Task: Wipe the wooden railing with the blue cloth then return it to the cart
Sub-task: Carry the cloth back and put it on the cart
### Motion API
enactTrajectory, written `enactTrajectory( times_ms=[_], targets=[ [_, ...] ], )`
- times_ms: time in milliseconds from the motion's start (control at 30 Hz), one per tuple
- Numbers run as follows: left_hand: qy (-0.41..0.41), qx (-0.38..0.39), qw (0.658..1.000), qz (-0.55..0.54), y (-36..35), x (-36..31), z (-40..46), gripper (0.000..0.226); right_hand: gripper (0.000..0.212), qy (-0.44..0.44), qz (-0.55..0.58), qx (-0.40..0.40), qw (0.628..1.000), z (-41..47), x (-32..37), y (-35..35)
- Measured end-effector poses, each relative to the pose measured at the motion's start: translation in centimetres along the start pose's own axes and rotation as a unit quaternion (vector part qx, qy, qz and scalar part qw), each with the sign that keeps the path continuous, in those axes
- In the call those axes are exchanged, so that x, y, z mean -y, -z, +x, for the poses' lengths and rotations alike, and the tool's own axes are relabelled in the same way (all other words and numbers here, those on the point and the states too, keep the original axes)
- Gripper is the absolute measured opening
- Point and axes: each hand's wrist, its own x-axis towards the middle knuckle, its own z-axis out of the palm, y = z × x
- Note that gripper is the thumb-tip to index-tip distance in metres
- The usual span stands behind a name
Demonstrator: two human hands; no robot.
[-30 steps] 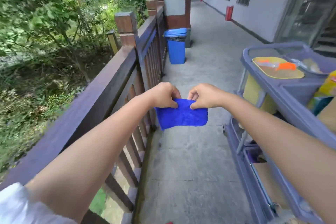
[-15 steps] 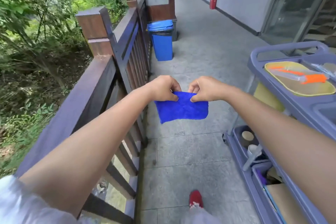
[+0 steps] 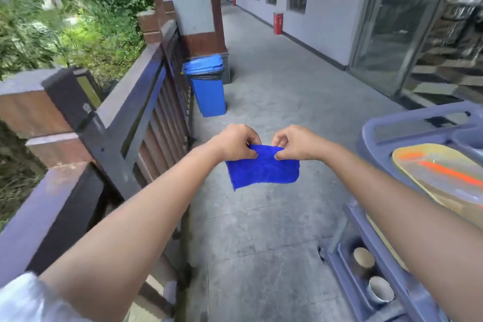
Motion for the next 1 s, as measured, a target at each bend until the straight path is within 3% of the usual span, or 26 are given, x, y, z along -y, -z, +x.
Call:
enactTrajectory(
  times_ms=[233,433,733,1000],
  targets=[
    [-0.082,0.051,0.995,-0.012,-0.5,0.4,11.6,0.017,0.014,-0.082,-0.019,-0.046,0.995,4.9,-6.0,3.5],
    [-0.228,0.091,0.969,0.005,-0.9,-2.9,21.4,0.02,0.016,-0.191,-0.031,-0.135,0.972,4.9,-10.3,7.2],
    [-0.447,0.148,0.882,-0.017,-2.4,-12.9,27.6,0.02,0.013,-0.38,-0.038,-0.262,0.886,-2.3,-12.7,10.9],
    [-0.57,0.209,0.795,-0.005,-6.1,-21.6,25.6,0.021,0.014,-0.504,-0.025,-0.3,0.81,-10.9,-12.9,10.0]
  ],
)
